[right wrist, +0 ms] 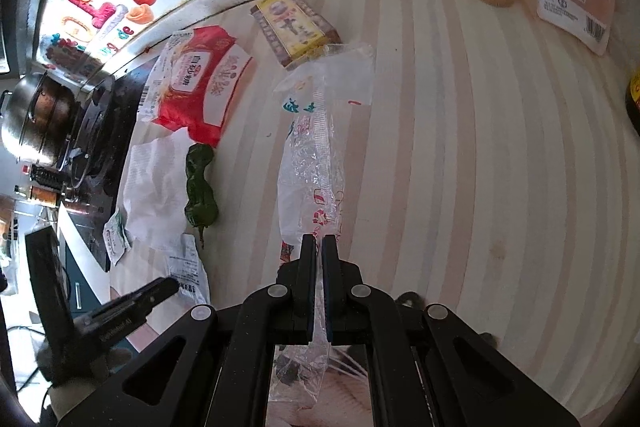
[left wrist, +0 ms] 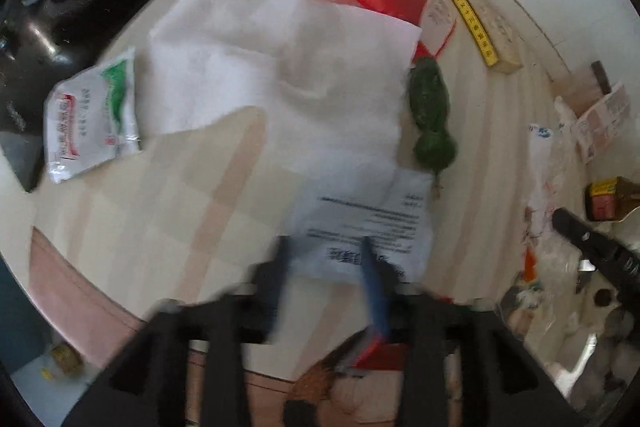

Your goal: Collect trash

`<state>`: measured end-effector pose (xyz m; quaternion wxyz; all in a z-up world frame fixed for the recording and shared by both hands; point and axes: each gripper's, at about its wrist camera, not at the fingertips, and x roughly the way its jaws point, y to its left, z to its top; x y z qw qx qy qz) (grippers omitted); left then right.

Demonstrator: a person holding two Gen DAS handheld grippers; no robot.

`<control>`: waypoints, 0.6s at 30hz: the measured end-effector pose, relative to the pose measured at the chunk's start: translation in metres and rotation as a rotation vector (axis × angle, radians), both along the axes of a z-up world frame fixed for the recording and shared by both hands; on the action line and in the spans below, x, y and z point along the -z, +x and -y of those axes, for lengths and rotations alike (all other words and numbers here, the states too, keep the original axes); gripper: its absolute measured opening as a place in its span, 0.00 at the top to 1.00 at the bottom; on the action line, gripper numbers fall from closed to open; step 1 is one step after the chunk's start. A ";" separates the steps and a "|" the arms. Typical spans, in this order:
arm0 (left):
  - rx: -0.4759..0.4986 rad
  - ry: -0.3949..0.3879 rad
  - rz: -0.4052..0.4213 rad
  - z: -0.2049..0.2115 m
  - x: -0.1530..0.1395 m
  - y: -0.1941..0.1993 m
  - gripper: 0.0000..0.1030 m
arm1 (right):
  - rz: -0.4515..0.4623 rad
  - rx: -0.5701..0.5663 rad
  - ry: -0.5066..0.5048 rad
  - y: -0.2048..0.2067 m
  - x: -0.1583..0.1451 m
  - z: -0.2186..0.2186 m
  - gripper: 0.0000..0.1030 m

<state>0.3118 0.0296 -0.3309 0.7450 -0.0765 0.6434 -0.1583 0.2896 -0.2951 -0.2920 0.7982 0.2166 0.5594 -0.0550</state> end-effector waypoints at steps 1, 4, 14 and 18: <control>0.005 -0.015 -0.011 0.005 0.003 0.000 0.42 | 0.004 0.007 -0.001 -0.002 -0.001 0.002 0.97; 0.055 0.070 0.008 0.027 0.010 -0.004 0.32 | 0.001 0.026 0.005 -0.005 0.000 0.010 0.97; 0.180 0.280 0.106 0.081 0.029 -0.012 0.70 | -0.003 0.083 0.006 -0.016 0.006 0.035 0.97; 0.172 0.235 0.068 0.079 0.038 -0.008 1.00 | -0.004 0.099 0.016 -0.020 0.007 0.040 0.97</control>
